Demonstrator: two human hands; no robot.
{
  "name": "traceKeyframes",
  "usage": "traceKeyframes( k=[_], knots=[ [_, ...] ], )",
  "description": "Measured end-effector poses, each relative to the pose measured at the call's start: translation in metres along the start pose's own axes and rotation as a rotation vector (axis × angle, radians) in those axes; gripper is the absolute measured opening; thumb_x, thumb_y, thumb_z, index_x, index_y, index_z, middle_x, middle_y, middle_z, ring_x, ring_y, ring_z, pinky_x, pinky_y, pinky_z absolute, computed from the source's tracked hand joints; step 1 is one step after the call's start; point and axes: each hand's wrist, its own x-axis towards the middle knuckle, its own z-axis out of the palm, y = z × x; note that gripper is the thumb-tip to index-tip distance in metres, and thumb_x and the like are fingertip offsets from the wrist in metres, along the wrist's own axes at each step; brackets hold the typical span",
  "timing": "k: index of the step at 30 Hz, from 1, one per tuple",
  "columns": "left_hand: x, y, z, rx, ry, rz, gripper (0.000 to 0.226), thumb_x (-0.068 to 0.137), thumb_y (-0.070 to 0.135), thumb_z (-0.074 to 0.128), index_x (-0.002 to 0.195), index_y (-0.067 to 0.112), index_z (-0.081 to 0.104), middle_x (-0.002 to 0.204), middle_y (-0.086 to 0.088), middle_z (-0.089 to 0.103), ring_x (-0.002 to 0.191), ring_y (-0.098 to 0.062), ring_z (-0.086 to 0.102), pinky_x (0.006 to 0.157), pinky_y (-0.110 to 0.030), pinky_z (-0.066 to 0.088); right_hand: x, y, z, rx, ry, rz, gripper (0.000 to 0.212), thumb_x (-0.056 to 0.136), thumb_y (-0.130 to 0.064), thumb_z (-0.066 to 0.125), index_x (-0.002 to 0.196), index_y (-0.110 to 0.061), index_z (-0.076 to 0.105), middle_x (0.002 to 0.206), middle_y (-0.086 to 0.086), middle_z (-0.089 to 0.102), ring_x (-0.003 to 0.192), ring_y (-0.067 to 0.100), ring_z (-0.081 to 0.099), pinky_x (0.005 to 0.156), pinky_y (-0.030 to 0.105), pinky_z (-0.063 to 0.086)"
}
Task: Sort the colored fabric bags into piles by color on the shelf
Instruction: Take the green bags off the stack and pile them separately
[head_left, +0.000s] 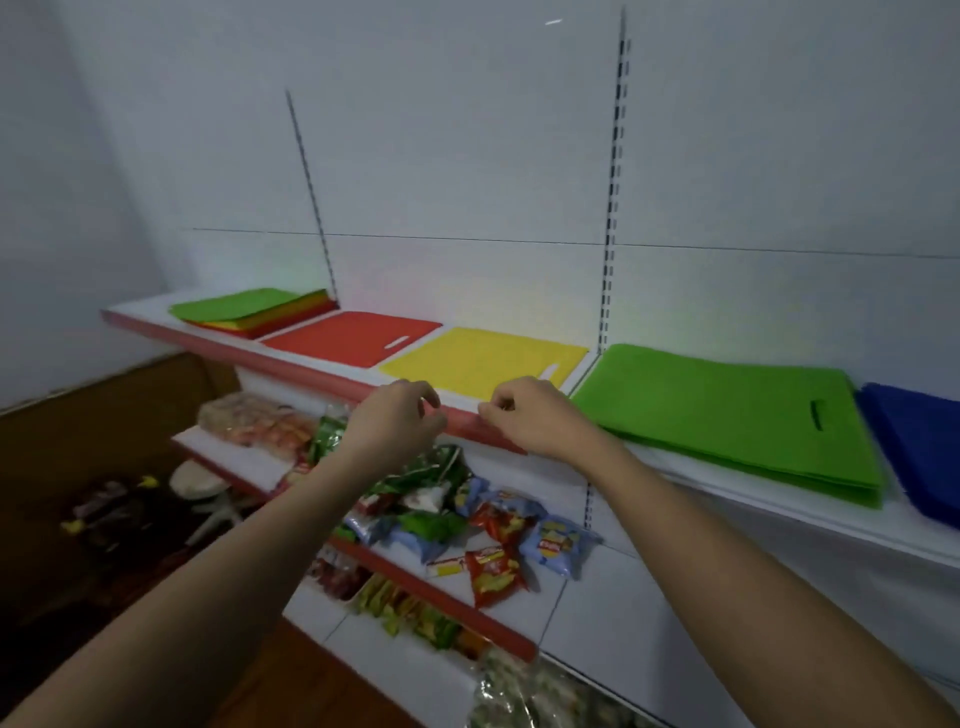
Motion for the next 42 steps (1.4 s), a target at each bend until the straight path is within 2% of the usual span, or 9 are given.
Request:
traceKeyframes(
  k=[5, 11, 14, 18, 22, 26, 29, 34, 42],
  knots=[
    [-0.031, -0.069, -0.049, 0.108, 0.018, -0.198, 0.027, 0.09, 0.048, 0.056, 0.084, 0.023, 0.065, 0.079, 0.004, 0.068, 0.073, -0.014, 0.064, 0.069, -0.035, 0.057, 0.034, -0.072, 0.046, -0.051, -0.092, -0.128, 0.041, 0.101, -0.035, 0.049, 0.068, -0.013, 0.04, 0.064, 0.01, 0.036, 0.058, 0.023, 0.033, 0.057, 0.034, 0.029],
    [-0.072, -0.169, -0.099, 0.157, 0.061, -0.333, 0.02, 0.093, 0.043, 0.055, 0.086, 0.025, 0.062, 0.08, 0.008, 0.063, 0.068, -0.007, 0.058, 0.051, -0.025, 0.044, 0.071, -0.157, 0.11, -0.127, -0.185, -0.243, 0.038, 0.096, -0.03, 0.051, 0.064, -0.012, 0.043, 0.061, 0.009, 0.042, 0.055, 0.023, 0.04, 0.055, 0.032, 0.031],
    [-0.093, -0.222, -0.12, 0.18, 0.062, -0.435, 0.023, 0.093, 0.043, 0.054, 0.088, 0.023, 0.063, 0.077, 0.007, 0.065, 0.067, -0.01, 0.061, 0.053, -0.028, 0.052, 0.088, -0.204, 0.147, -0.15, -0.234, -0.283, 0.038, 0.095, -0.031, 0.053, 0.062, -0.014, 0.043, 0.058, 0.004, 0.04, 0.054, 0.02, 0.04, 0.052, 0.031, 0.028],
    [-0.116, -0.292, -0.147, 0.148, 0.035, -0.543, 0.026, 0.093, 0.046, 0.054, 0.093, 0.022, 0.065, 0.079, 0.006, 0.066, 0.072, -0.012, 0.065, 0.07, -0.036, 0.061, 0.115, -0.267, 0.207, -0.152, -0.286, -0.302, 0.032, 0.09, -0.033, 0.055, 0.063, -0.016, 0.05, 0.061, 0.005, 0.048, 0.058, 0.022, 0.049, 0.053, 0.032, 0.035],
    [-0.134, -0.361, -0.169, 0.13, 0.031, -0.591, 0.024, 0.093, 0.045, 0.055, 0.094, 0.023, 0.065, 0.081, 0.006, 0.067, 0.073, -0.01, 0.065, 0.06, -0.028, 0.055, 0.133, -0.326, 0.258, -0.178, -0.271, -0.37, 0.036, 0.088, -0.031, 0.057, 0.057, -0.017, 0.044, 0.056, -0.001, 0.043, 0.052, 0.015, 0.041, 0.051, 0.03, 0.033],
    [-0.143, -0.428, -0.189, 0.156, 0.024, -0.622, 0.026, 0.092, 0.048, 0.055, 0.091, 0.025, 0.065, 0.079, 0.006, 0.067, 0.071, -0.01, 0.063, 0.053, -0.023, 0.044, 0.162, -0.369, 0.295, -0.2, -0.295, -0.402, 0.034, 0.087, -0.031, 0.055, 0.058, -0.015, 0.047, 0.061, 0.007, 0.05, 0.052, 0.019, 0.044, 0.051, 0.032, 0.033],
    [-0.134, -0.467, -0.203, 0.133, 0.012, -0.648, 0.027, 0.092, 0.05, 0.054, 0.089, 0.025, 0.063, 0.079, 0.006, 0.066, 0.071, -0.009, 0.063, 0.053, -0.023, 0.044, 0.187, -0.39, 0.312, -0.202, -0.319, -0.405, 0.037, 0.088, -0.031, 0.055, 0.056, -0.016, 0.044, 0.064, 0.005, 0.05, 0.053, 0.019, 0.043, 0.05, 0.031, 0.031],
    [-0.095, -0.521, -0.206, 0.091, 0.036, -0.658, 0.029, 0.091, 0.052, 0.055, 0.091, 0.025, 0.063, 0.081, 0.008, 0.064, 0.074, -0.009, 0.061, 0.054, -0.025, 0.045, 0.232, -0.411, 0.339, -0.151, -0.31, -0.395, 0.041, 0.089, -0.027, 0.056, 0.052, -0.019, 0.038, 0.049, -0.009, 0.038, 0.047, 0.015, 0.039, 0.053, 0.032, 0.036],
    [-0.006, -0.596, -0.194, 0.064, 0.027, -0.607, 0.025, 0.091, 0.048, 0.055, 0.093, 0.025, 0.064, 0.082, 0.008, 0.066, 0.074, -0.007, 0.063, 0.054, -0.022, 0.045, 0.343, -0.433, 0.386, -0.09, -0.251, -0.378, 0.035, 0.089, -0.034, 0.053, 0.057, -0.021, 0.047, 0.064, 0.005, 0.062, 0.067, 0.02, 0.064, 0.066, 0.042, 0.056]
  ],
)
